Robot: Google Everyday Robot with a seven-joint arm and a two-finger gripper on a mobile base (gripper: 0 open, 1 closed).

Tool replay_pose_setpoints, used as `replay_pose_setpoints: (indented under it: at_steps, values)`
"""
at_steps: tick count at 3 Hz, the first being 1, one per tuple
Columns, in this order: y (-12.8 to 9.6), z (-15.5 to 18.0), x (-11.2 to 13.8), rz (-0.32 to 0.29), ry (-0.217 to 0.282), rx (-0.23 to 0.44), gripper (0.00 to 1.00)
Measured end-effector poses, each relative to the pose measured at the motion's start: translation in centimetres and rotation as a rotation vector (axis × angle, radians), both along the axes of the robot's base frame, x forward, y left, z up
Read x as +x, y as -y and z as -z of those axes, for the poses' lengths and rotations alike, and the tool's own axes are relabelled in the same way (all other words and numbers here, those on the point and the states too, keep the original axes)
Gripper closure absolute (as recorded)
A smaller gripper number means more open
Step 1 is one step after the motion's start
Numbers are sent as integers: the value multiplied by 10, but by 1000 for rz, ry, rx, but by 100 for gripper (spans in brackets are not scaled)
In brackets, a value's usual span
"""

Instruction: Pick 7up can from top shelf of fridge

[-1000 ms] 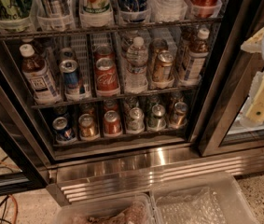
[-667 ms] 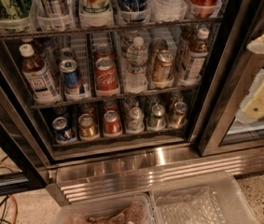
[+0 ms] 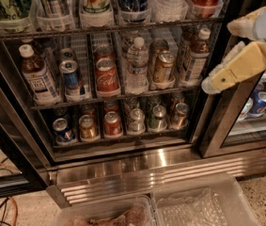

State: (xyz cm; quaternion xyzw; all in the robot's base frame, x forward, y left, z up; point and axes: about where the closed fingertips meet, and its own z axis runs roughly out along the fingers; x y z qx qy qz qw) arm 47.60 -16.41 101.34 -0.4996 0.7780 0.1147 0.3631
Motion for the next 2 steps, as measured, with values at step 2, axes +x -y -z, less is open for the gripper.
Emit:
replay_pose_setpoints:
  at_steps: [2]
  values:
    - [-10,-8,-3,-11,3,38,0]
